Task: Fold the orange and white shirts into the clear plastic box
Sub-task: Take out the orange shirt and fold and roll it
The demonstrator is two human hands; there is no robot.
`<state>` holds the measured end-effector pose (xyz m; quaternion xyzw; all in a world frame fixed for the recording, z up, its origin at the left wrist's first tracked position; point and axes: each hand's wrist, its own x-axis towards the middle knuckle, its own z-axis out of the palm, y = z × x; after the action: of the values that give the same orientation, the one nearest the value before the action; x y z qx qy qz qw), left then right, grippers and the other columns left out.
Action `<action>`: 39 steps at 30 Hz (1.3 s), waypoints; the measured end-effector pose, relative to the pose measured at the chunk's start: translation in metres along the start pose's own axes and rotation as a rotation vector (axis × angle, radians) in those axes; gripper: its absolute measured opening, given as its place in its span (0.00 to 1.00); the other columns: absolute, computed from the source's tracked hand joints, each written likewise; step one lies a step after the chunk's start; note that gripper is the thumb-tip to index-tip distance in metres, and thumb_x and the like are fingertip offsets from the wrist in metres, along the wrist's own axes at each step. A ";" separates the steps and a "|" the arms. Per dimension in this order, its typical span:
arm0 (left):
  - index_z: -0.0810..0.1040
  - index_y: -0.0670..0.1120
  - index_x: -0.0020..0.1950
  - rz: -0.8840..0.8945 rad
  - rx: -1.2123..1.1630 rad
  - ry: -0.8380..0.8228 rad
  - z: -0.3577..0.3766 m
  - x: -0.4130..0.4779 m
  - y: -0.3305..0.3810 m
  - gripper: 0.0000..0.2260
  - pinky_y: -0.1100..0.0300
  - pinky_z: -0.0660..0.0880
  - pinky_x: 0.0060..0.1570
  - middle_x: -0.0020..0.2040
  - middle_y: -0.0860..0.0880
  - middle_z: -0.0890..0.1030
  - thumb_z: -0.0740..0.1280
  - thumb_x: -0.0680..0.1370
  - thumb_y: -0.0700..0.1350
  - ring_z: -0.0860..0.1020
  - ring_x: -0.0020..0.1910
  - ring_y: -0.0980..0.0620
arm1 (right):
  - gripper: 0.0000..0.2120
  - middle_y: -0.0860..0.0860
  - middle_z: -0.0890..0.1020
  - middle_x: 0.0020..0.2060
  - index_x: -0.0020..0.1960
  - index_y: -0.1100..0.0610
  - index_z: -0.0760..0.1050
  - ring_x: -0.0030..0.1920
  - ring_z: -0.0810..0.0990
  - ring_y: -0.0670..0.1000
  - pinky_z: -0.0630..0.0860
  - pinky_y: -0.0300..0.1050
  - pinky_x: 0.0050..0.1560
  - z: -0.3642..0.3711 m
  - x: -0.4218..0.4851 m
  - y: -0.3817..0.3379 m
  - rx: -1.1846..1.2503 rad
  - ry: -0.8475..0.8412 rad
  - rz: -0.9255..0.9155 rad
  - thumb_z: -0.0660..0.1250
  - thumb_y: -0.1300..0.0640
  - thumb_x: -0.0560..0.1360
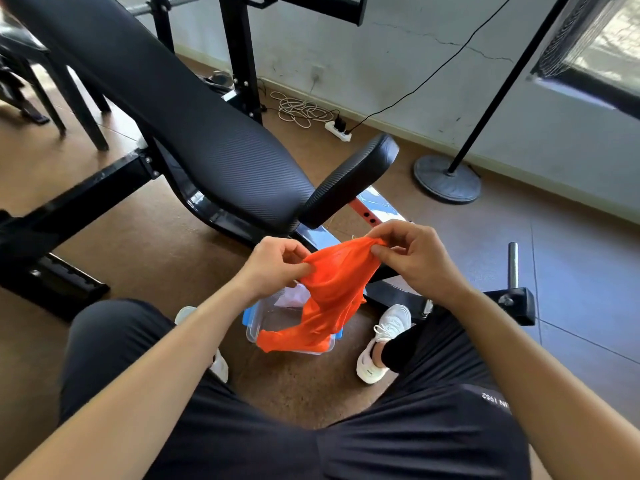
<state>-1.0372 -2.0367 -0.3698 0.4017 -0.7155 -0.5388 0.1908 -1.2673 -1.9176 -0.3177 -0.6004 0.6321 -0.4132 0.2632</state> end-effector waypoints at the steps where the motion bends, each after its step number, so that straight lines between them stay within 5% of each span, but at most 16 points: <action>1: 0.84 0.45 0.46 -0.008 -0.069 -0.040 -0.004 -0.002 -0.001 0.05 0.53 0.83 0.41 0.36 0.46 0.85 0.75 0.73 0.36 0.82 0.36 0.51 | 0.09 0.51 0.85 0.46 0.54 0.59 0.82 0.49 0.84 0.51 0.82 0.56 0.54 -0.002 -0.001 0.003 -0.012 0.005 0.006 0.70 0.68 0.76; 4: 0.79 0.44 0.55 0.047 -0.248 -0.160 -0.016 -0.009 0.000 0.10 0.62 0.79 0.38 0.36 0.48 0.84 0.72 0.76 0.34 0.81 0.36 0.54 | 0.11 0.53 0.84 0.46 0.53 0.57 0.81 0.50 0.83 0.55 0.81 0.57 0.52 -0.001 -0.002 0.011 -0.057 0.001 0.018 0.69 0.69 0.75; 7: 0.77 0.42 0.58 0.123 -0.256 -0.303 -0.025 -0.015 0.001 0.09 0.60 0.81 0.43 0.42 0.40 0.82 0.68 0.79 0.33 0.81 0.41 0.52 | 0.13 0.51 0.82 0.45 0.52 0.54 0.79 0.46 0.80 0.49 0.80 0.45 0.49 0.002 -0.001 0.014 -0.137 -0.014 0.032 0.69 0.69 0.75; 11: 0.83 0.43 0.61 0.179 0.124 -0.405 -0.028 -0.016 0.004 0.13 0.58 0.82 0.48 0.49 0.46 0.83 0.63 0.82 0.33 0.83 0.47 0.49 | 0.13 0.45 0.79 0.44 0.52 0.52 0.77 0.43 0.78 0.43 0.77 0.35 0.45 0.004 -0.001 0.013 -0.235 -0.037 0.014 0.70 0.68 0.75; 14: 0.82 0.49 0.64 0.290 0.569 -0.299 -0.030 -0.012 0.004 0.21 0.55 0.77 0.53 0.47 0.50 0.79 0.58 0.74 0.41 0.78 0.45 0.52 | 0.12 0.45 0.79 0.44 0.51 0.52 0.76 0.43 0.77 0.42 0.79 0.36 0.44 0.006 0.000 0.014 -0.238 -0.061 0.013 0.70 0.68 0.75; 16: 0.83 0.50 0.61 0.324 0.653 -0.249 -0.034 -0.010 0.006 0.22 0.57 0.73 0.53 0.47 0.52 0.78 0.58 0.71 0.44 0.74 0.45 0.56 | 0.12 0.47 0.79 0.44 0.51 0.52 0.76 0.42 0.77 0.42 0.79 0.37 0.43 0.006 0.001 0.014 -0.238 -0.062 0.004 0.69 0.68 0.75; 23: 0.83 0.50 0.43 0.339 0.606 -0.120 -0.050 -0.007 0.022 0.14 0.62 0.68 0.48 0.45 0.54 0.75 0.57 0.72 0.50 0.74 0.44 0.58 | 0.13 0.53 0.78 0.39 0.43 0.57 0.75 0.39 0.75 0.47 0.75 0.45 0.42 0.002 0.005 0.002 -0.239 -0.130 -0.065 0.61 0.74 0.73; 27: 0.81 0.50 0.42 0.401 0.485 -0.073 -0.059 -0.005 0.032 0.12 0.58 0.77 0.48 0.45 0.52 0.76 0.63 0.72 0.55 0.79 0.45 0.54 | 0.21 0.49 0.83 0.46 0.48 0.56 0.84 0.47 0.79 0.46 0.72 0.33 0.49 -0.001 0.012 -0.005 -0.262 -0.177 -0.093 0.60 0.76 0.71; 31: 0.79 0.53 0.45 0.505 0.431 -0.044 -0.064 -0.002 0.032 0.06 0.52 0.81 0.45 0.47 0.52 0.78 0.75 0.75 0.45 0.80 0.46 0.52 | 0.22 0.50 0.82 0.48 0.51 0.56 0.85 0.49 0.80 0.47 0.70 0.31 0.48 -0.006 0.019 -0.011 -0.276 -0.187 -0.119 0.61 0.76 0.72; 39: 0.83 0.52 0.43 0.734 0.125 0.076 -0.053 -0.019 0.064 0.08 0.59 0.78 0.55 0.53 0.51 0.85 0.79 0.69 0.43 0.83 0.54 0.50 | 0.11 0.45 0.82 0.45 0.47 0.56 0.85 0.45 0.80 0.42 0.71 0.30 0.46 -0.016 0.029 -0.025 -0.242 -0.082 -0.130 0.70 0.70 0.73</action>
<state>-1.0119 -2.0485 -0.2895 0.1492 -0.8358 -0.3745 0.3728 -1.2711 -1.9412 -0.2836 -0.6838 0.6258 -0.3253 0.1872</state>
